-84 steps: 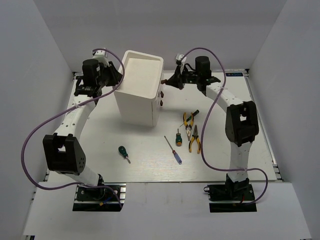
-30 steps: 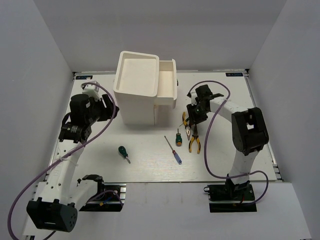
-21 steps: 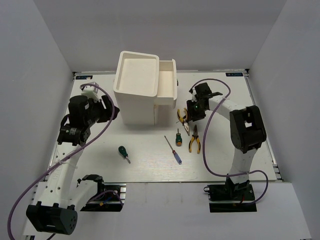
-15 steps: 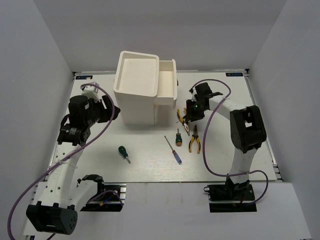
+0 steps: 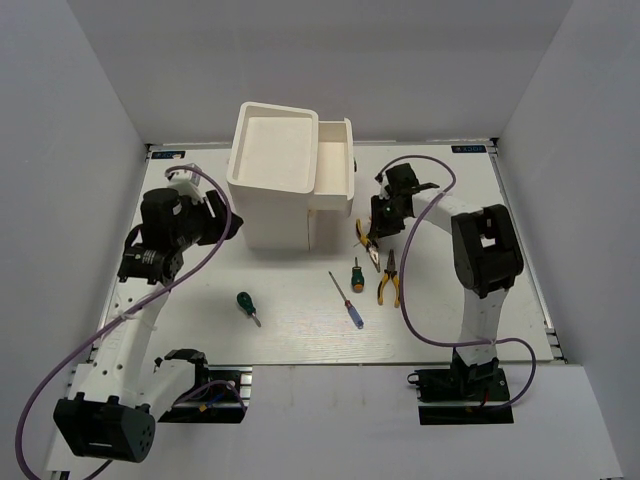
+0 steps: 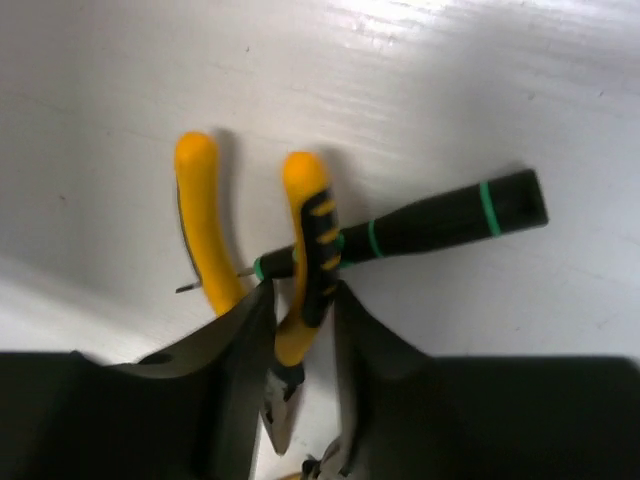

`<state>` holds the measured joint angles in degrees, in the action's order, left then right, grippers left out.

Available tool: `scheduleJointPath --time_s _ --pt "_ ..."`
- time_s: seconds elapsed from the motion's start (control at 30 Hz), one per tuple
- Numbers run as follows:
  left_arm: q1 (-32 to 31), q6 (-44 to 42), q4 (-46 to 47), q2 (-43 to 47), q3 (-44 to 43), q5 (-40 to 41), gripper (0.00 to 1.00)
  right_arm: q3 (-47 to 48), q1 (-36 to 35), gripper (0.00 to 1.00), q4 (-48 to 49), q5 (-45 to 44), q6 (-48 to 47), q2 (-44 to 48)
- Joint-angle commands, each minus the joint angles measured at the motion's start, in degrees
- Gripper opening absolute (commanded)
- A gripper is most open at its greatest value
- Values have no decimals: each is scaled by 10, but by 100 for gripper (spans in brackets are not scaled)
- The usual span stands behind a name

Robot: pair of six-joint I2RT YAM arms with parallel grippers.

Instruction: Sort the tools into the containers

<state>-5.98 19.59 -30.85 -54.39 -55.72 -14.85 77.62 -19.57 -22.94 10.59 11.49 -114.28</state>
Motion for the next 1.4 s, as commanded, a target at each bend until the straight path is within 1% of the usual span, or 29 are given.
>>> scheduleJointPath --time_s 0.0,0.03,0.1,0.13,0.17,0.23,0.27,0.3,0.37,0.4,0.43,0.5,0.53,0.63,0.67,0.73,0.77,0.83,0.87,0.9,0.93,0.97,1.0,1.03,1.07,1.1,1.13,1.17,1.37 --pt "-2 2 8 -4 -10 -20 65 14 -2 32 15 -28 -14 -16" --pt "-2 2 8 -5 -10 -26 63 13 -2 28 12 -28 -14 -16" --pt "-7 2 8 -11 -10 -33 58 11 1 16 7 -23 -18 -1" --pt "-7 2 8 -11 -10 -41 51 11 3 3 -12 -22 -18 5" --pt "-13 2 14 -16 -10 -47 48 5 8 0 -20 -18 -24 34" --pt "-20 2 20 -16 -10 -61 40 0 11 0 -40 9 -44 60" --pt "-20 2 20 -21 -10 -68 38 -14 16 0 -41 16 -51 72" --pt "-25 2 27 -26 -10 -80 36 -17 17 0 -53 46 -79 112" --pt "-33 2 37 -33 -4 -95 34 -17 24 0 -63 59 -93 145" --pt "-47 2 45 -38 -4 -101 34 -13 29 0 -81 75 -106 156" --pt "-54 2 50 -47 -4 -111 34 -5 35 0 -84 80 -110 180" --pt "-74 -3 50 -55 -4 -116 34 9 45 0 -80 89 -112 196" --pt "-80 -3 50 -55 -4 -116 34 15 49 0 -86 93 -137 207" --pt "-106 -9 50 -61 -11 -111 36 41 59 0 -44 83 -155 251" --pt "-112 -9 50 -61 -11 -105 38 76 59 0 -39 80 -156 254" --pt "-123 -9 50 -61 -11 -97 42 110 61 0 -24 86 -145 244" --pt "-131 -9 55 -61 -5 -91 44 162 60 0 -20 91 -126 228" --pt "-139 -1 63 -61 1 -84 46 217 60 0 -5 129 -76 188" --pt "-147 4 69 -61 1 -84 46 251 59 0 17 142 -22 140" --pt "-147 4 76 -61 1 -78 46 269 59 0 42 189 42 121" --pt "-155 4 76 -66 1 -78 47 310 59 0 53 204 74 101" --pt "-163 10 76 -66 -6 -72 47 348 55 0 85 244 158 66" --pt "-163 10 76 -66 -6 -63 47 387 52 0 128 258 185 29" --pt "-170 10 70 -66 -12 -52 48 410 49 0 142 268 209 11" --pt "-176 10 64 -66 -18 -47 48 462 45 0 156 283 266 -32" --pt "-176 10 64 -66 -18 -47 48 509 40 0 164 289 281 -71" --pt "-182 10 64 -66 -18 -39 50 529 36 0 169 294 291 -105" --pt "-187 10 59 -61 -18 -39 50 548 28 0 160 288 287 -116" --pt "-206 22 59 -66 -18 -22 52 444 9 0 239 319 303 -104"
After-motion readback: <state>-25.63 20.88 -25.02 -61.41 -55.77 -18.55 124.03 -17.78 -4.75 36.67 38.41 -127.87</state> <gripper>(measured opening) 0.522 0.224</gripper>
